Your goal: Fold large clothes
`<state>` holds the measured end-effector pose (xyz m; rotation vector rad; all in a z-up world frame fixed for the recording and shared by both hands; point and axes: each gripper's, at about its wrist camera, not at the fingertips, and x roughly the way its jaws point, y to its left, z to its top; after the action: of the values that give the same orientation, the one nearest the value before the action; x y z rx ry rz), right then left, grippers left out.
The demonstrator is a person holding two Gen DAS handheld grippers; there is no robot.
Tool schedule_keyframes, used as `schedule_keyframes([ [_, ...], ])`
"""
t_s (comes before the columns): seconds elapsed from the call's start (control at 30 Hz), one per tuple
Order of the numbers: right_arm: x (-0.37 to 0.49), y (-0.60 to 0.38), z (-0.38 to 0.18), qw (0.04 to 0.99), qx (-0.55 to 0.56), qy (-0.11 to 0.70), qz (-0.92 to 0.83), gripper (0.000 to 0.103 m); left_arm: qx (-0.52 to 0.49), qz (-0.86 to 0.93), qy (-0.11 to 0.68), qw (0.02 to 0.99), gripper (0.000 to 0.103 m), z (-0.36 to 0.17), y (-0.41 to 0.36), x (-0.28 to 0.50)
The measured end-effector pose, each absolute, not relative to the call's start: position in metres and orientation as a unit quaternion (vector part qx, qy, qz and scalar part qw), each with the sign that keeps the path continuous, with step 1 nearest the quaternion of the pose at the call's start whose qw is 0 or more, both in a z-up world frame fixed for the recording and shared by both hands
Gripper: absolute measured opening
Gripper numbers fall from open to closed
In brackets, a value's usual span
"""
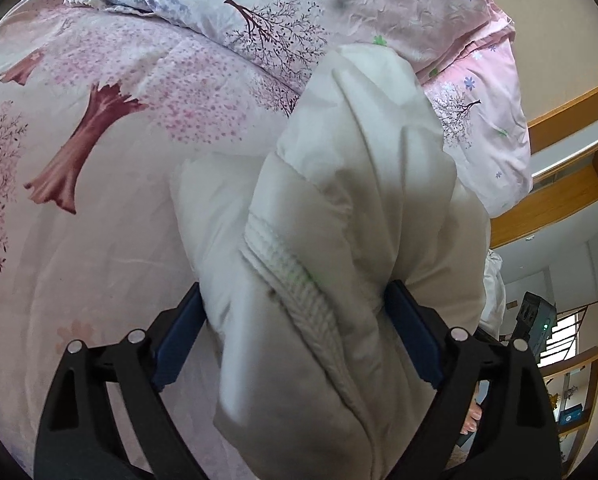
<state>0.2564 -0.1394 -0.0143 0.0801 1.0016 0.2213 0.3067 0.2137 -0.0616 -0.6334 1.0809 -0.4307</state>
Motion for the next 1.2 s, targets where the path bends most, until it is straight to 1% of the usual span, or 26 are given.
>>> schedule_keyframes([
  [0.07,0.256,-0.14,-0.014,0.872,0.036,0.476,0.108,0.031,-0.3,-0.198,0.501,0.787,0.086,-0.063,0.214,0.305],
  [0.1,0.256,-0.14,-0.014,0.874,0.036,0.473,0.109,0.031,-0.303,-0.196,0.499,0.788,0.082,-0.063,0.214,0.305],
  [0.17,0.252,-0.141,-0.011,0.877,0.034,0.466,0.114,0.031,-0.309,-0.193,0.495,0.789,0.071,-0.061,0.213,0.302],
  [0.27,0.24,-0.149,-0.001,0.879,0.046,0.46,0.114,0.032,-0.313,-0.186,0.493,0.79,0.062,-0.057,0.211,0.3],
  [0.33,0.231,-0.157,0.006,0.884,0.048,0.453,0.11,0.032,-0.314,-0.183,0.492,0.791,0.059,-0.055,0.211,0.299],
  [0.4,0.225,-0.162,0.008,0.887,0.037,0.45,0.1,0.032,-0.318,-0.181,0.487,0.793,0.051,-0.053,0.21,0.297],
  [0.47,0.229,-0.162,0.0,0.882,0.03,0.461,0.096,0.032,-0.321,-0.182,0.479,0.796,0.039,-0.048,0.207,0.296],
  [0.57,0.238,-0.154,-0.009,0.883,0.008,0.462,0.086,0.033,-0.325,-0.189,0.457,0.806,0.03,-0.028,0.201,0.292],
  [0.67,0.245,-0.151,-0.014,0.885,0.002,0.459,0.076,0.033,-0.329,-0.198,0.432,0.816,0.027,-0.005,0.193,0.286],
  [0.83,0.249,-0.155,-0.015,0.885,0.004,0.458,0.083,0.033,-0.333,-0.202,0.405,0.827,0.026,0.027,0.173,0.282],
  [1.0,0.231,-0.177,0.0,0.894,0.038,0.436,0.098,0.033,-0.338,-0.2,0.393,0.832,0.026,0.046,0.161,0.278],
  [1.07,0.222,-0.185,0.005,0.9,0.034,0.425,0.09,0.033,-0.328,-0.2,0.389,0.837,0.026,0.053,0.153,0.277],
  [1.2,0.235,-0.185,-0.007,0.891,0.012,0.448,0.077,0.033,-0.318,-0.205,0.379,0.844,0.026,0.064,0.141,0.273],
])
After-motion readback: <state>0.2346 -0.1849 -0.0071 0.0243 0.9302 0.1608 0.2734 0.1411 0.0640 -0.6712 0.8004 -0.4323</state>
